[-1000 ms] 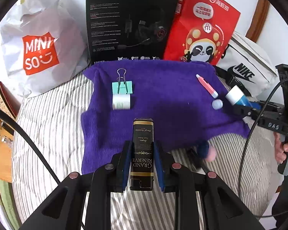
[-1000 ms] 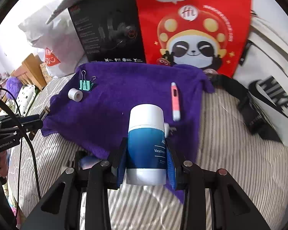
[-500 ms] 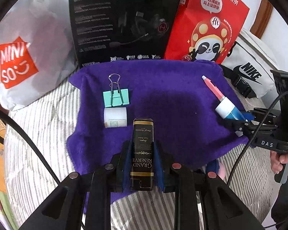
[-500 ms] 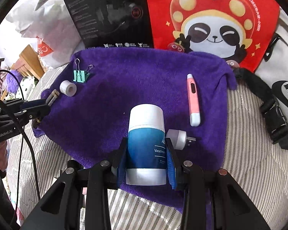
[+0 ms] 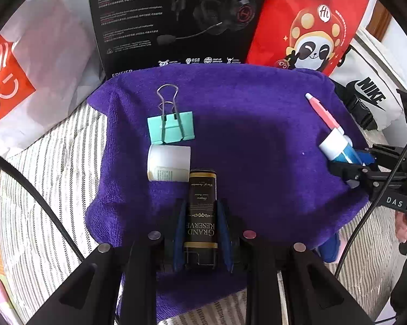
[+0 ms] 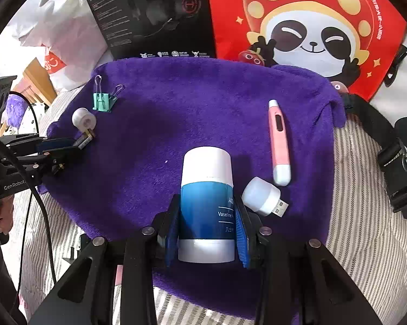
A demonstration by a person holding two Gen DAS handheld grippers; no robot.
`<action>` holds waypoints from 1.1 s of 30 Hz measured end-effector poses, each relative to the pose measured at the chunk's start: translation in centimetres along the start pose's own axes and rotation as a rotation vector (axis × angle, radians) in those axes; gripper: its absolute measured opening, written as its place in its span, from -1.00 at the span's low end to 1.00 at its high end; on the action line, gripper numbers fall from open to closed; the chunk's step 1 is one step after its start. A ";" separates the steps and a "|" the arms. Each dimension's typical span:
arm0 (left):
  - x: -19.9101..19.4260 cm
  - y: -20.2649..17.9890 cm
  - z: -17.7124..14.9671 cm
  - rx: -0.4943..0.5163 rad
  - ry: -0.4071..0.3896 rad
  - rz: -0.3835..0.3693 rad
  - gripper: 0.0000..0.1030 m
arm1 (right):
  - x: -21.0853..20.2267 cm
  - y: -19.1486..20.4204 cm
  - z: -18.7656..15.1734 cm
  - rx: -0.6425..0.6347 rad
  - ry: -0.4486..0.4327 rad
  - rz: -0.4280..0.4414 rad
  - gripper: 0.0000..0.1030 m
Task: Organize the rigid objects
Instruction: 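Lower the bottle onto the towel with the right tool while the left sets the tube by the tape roll, then grasp the white cube charger with the left tool while the right moves back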
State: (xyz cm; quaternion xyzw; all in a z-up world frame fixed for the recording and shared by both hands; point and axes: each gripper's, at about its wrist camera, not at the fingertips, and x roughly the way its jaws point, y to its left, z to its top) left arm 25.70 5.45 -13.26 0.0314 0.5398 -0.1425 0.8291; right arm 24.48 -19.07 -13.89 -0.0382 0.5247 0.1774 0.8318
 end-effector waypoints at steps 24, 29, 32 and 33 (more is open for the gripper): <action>-1.3 -0.3 -2.2 -0.025 -0.022 0.022 -0.08 | -0.4 0.1 -0.4 -0.007 -0.010 0.005 -0.09; -4.8 -1.1 -3.8 -0.031 -0.066 0.016 -0.08 | -2.2 -0.1 -1.4 0.008 -0.017 -0.019 -0.08; -6.8 -2.8 -5.3 0.020 -0.088 -0.005 -0.08 | -3.9 -0.3 -2.4 0.028 -0.038 -0.025 -0.08; -7.2 -3.2 -5.8 0.032 -0.093 -0.010 -0.08 | -4.3 -0.3 -2.7 0.035 -0.044 -0.025 -0.04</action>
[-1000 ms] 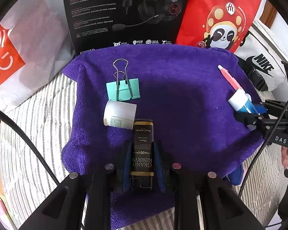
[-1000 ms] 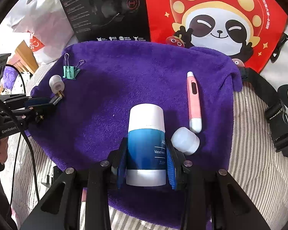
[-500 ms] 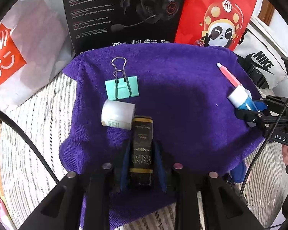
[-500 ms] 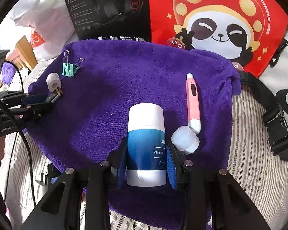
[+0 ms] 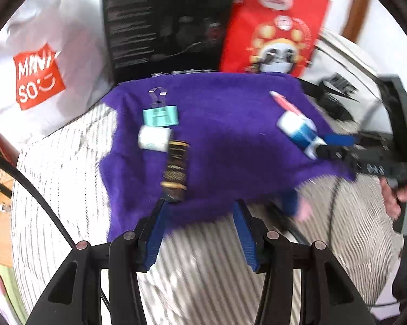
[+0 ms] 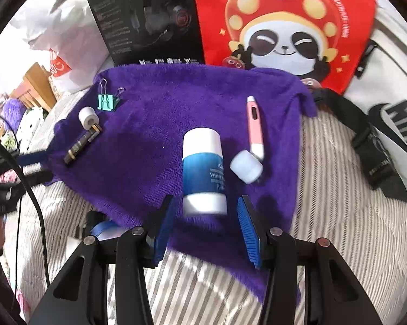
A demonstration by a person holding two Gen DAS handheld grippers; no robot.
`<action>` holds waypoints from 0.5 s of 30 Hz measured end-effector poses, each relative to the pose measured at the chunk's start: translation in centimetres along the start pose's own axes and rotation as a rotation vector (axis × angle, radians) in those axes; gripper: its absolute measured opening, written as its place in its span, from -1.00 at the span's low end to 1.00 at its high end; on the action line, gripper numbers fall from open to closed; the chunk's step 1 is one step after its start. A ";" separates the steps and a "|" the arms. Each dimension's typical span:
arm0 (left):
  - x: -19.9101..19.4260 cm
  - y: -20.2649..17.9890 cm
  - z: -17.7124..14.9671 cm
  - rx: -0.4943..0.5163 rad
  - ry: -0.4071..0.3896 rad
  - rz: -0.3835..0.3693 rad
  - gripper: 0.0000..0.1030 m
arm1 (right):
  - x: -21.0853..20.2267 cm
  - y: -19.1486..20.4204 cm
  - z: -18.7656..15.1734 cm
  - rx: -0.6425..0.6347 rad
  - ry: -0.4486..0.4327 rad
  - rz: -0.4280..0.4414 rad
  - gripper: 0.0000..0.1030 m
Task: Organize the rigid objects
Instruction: 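Grasp the white cube charger with the left tool while the right moves back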
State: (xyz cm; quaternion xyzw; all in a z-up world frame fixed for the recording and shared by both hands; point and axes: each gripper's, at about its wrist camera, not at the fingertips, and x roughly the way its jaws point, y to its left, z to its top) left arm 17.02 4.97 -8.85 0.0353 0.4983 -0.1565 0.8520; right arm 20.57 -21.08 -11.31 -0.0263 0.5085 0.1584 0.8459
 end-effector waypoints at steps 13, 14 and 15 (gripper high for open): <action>1.1 -6.1 -5.1 0.173 0.025 -0.106 0.05 | -6.7 -1.1 -8.5 0.112 -0.060 0.011 0.06; 1.5 -6.3 -5.1 0.191 0.028 -0.107 0.05 | -7.0 -1.3 -9.1 0.119 -0.060 0.010 0.06; 1.9 -6.4 -5.1 0.206 0.031 -0.100 0.06 | -7.2 -1.5 -9.7 0.129 -0.059 0.009 0.06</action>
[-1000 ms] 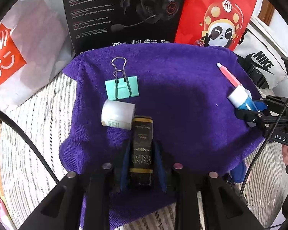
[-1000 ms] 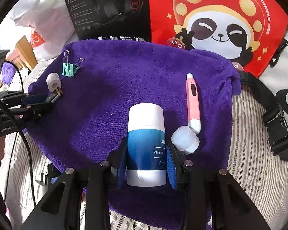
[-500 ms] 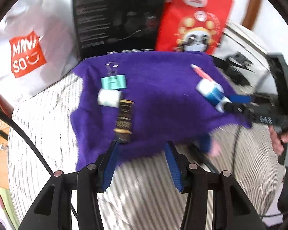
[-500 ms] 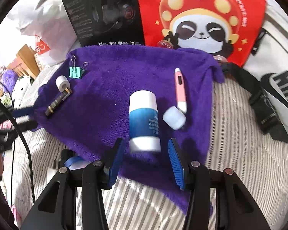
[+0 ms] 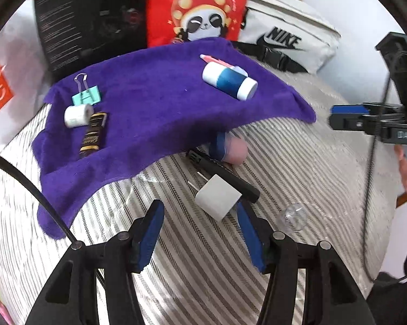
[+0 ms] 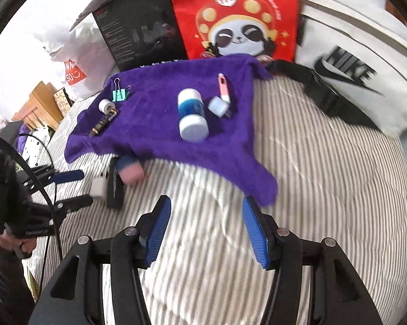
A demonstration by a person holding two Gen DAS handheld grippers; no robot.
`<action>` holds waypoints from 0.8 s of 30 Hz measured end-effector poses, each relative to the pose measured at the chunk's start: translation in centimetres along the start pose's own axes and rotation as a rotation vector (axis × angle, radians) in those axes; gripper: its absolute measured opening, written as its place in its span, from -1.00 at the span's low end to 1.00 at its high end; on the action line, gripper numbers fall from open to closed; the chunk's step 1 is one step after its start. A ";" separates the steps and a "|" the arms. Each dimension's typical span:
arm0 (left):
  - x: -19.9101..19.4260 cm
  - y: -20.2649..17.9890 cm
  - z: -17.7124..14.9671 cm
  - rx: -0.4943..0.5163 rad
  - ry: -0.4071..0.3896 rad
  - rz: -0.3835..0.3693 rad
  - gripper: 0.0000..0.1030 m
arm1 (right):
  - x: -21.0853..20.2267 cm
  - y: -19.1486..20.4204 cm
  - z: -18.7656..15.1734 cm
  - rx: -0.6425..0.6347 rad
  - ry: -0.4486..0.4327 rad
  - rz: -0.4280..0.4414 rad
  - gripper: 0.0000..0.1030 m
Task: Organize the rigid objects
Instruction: 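Grasp the white cube charger with the left tool while the right moves back, then grasp the clear plastic cup with the right tool while the left holds the charger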
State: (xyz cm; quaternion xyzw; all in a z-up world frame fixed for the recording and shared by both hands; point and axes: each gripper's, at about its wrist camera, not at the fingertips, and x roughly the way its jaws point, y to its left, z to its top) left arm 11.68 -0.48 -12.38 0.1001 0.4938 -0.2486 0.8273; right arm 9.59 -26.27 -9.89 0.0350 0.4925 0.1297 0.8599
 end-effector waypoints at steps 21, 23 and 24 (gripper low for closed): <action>2.2 -1.2 0.3 0.070 0.008 0.024 -0.16 | 1.3 -0.7 -1.8 0.044 0.044 0.032 0.07; 2.3 -1.4 0.4 0.058 0.007 0.049 -0.16 | 1.4 -0.3 -2.0 0.037 0.049 0.042 0.07; 2.4 -1.4 0.5 0.047 0.006 0.054 -0.16 | 1.4 0.0 -2.0 0.030 0.052 0.047 0.07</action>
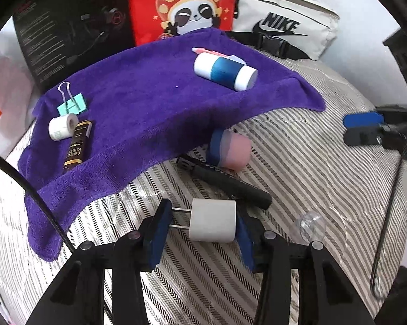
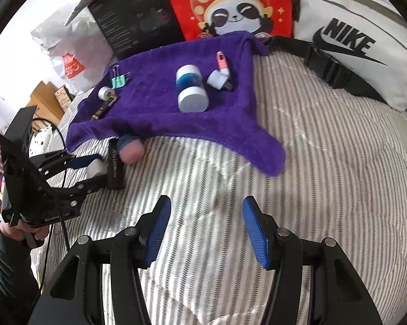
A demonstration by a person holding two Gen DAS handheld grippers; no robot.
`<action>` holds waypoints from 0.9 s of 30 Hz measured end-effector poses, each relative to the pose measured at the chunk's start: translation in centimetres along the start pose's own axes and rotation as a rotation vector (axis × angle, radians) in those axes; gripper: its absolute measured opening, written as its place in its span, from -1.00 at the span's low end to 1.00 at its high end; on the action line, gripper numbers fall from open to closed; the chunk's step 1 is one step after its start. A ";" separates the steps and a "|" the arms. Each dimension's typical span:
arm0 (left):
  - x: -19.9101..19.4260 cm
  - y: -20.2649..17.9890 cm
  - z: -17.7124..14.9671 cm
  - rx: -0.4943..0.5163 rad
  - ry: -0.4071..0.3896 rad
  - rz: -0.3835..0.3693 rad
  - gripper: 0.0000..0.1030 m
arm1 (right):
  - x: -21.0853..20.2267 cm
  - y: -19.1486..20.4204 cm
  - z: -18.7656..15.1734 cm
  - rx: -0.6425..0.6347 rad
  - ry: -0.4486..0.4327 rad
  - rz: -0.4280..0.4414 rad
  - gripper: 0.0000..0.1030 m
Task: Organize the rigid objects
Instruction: 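Grasp the clear plastic cup with the right tool while the left holds the charger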
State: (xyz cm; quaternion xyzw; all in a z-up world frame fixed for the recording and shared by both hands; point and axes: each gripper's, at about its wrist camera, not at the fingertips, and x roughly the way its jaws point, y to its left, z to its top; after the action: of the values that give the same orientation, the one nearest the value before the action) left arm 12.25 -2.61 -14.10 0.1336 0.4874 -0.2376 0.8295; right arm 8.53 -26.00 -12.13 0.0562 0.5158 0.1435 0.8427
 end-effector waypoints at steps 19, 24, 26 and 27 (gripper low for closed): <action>-3.0 6.1 -5.0 -0.239 0.016 0.136 -0.16 | 1.6 7.4 -2.2 -0.147 0.041 0.101 0.07; -2.9 6.0 -5.3 -0.261 0.002 0.138 -0.16 | 2.3 9.4 -3.1 -0.202 0.049 0.095 0.06; -2.9 6.0 -5.2 -0.262 0.004 0.137 -0.16 | 2.6 10.0 -3.3 -0.223 0.035 0.084 0.02; -3.0 6.1 -5.3 -0.261 0.003 0.137 -0.16 | 2.8 10.2 -3.4 -0.234 0.028 0.073 0.02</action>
State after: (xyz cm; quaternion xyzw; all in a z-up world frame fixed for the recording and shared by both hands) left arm 10.25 5.79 -14.17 0.0579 0.5051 -0.1148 0.8534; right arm 4.88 -15.60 -13.61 -0.0258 0.5048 0.2339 0.8305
